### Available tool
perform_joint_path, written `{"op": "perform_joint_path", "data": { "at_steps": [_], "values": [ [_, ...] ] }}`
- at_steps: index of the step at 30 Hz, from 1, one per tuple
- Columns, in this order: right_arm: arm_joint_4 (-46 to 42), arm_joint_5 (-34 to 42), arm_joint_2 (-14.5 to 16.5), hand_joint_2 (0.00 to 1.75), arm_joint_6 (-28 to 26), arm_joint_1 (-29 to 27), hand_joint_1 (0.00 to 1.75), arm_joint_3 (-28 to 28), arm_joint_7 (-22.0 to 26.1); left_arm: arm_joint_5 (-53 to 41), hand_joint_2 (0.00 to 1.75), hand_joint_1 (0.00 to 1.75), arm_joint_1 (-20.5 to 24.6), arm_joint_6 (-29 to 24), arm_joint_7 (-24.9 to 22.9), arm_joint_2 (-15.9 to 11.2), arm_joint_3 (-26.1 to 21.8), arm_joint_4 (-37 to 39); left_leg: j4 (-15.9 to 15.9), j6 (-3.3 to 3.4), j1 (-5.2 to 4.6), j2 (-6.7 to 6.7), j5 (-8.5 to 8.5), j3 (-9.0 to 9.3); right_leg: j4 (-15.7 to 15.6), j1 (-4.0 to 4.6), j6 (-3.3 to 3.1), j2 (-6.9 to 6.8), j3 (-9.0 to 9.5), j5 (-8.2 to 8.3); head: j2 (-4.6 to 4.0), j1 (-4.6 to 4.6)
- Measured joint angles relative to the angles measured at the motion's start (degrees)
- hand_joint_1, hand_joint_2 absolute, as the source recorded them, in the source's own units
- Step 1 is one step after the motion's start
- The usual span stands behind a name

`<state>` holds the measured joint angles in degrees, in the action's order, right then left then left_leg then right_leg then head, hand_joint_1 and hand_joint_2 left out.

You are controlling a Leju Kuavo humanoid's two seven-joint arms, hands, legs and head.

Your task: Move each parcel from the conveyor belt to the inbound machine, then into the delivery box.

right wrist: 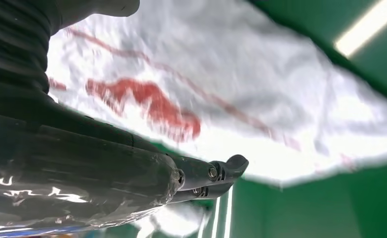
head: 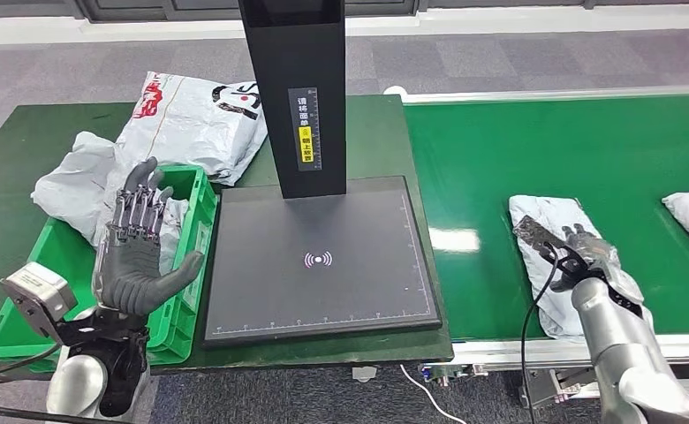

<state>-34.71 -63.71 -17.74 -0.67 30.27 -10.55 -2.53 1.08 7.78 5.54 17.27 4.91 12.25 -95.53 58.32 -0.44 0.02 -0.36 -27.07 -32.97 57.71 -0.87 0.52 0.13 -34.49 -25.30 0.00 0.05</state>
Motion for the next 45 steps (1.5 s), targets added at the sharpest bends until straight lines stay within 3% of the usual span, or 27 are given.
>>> {"op": "perform_joint_path", "data": {
  "at_steps": [9,19,23,32,45],
  "values": [
    [6.83,-0.99,-0.58,1.75,2.80,1.43,0.00,0.51,1.71,-0.42,1.75,0.00,-0.06,0.99,0.03,0.61,0.50,-0.10,-0.01,0.00,0.02,0.00,0.00,0.00,0.00,0.01,0.00,0.00,-0.01,-0.01,0.00,0.01],
    [10.47,1.70,-0.88,1.75,18.29,0.58,0.03,1.50,14.37,0.52,1.75,0.00,1.32,5.14,-0.17,1.07,0.50,0.40,0.00,0.01,0.04,0.05,-0.01,0.09,-0.01,0.05,0.00,0.08,0.00,-0.01,0.00,0.01],
    [10.78,2.36,-1.50,1.75,22.44,-0.42,1.75,2.70,18.84,1.52,1.75,0.00,2.39,5.85,-0.56,1.07,0.50,1.00,0.00,0.00,0.07,0.09,-0.04,0.19,-0.03,0.09,0.00,0.11,0.09,-0.02,0.00,0.01],
    [10.67,4.57,-2.40,1.75,23.45,-1.26,1.75,4.80,22.05,3.17,1.75,0.00,1.71,6.23,-0.68,0.81,0.50,0.79,0.00,0.01,0.10,0.10,-0.06,0.40,-0.03,0.10,0.01,0.08,0.35,-0.04,0.00,0.00],
    [10.61,5.21,-2.38,1.75,21.49,-1.47,1.75,5.15,21.01,4.74,1.75,0.00,0.41,6.28,-0.68,0.46,0.37,-0.23,0.01,0.06,0.08,-0.16,-0.08,0.44,-0.05,0.07,0.13,-0.17,0.54,-0.12,0.00,-0.01]
  ]
}}
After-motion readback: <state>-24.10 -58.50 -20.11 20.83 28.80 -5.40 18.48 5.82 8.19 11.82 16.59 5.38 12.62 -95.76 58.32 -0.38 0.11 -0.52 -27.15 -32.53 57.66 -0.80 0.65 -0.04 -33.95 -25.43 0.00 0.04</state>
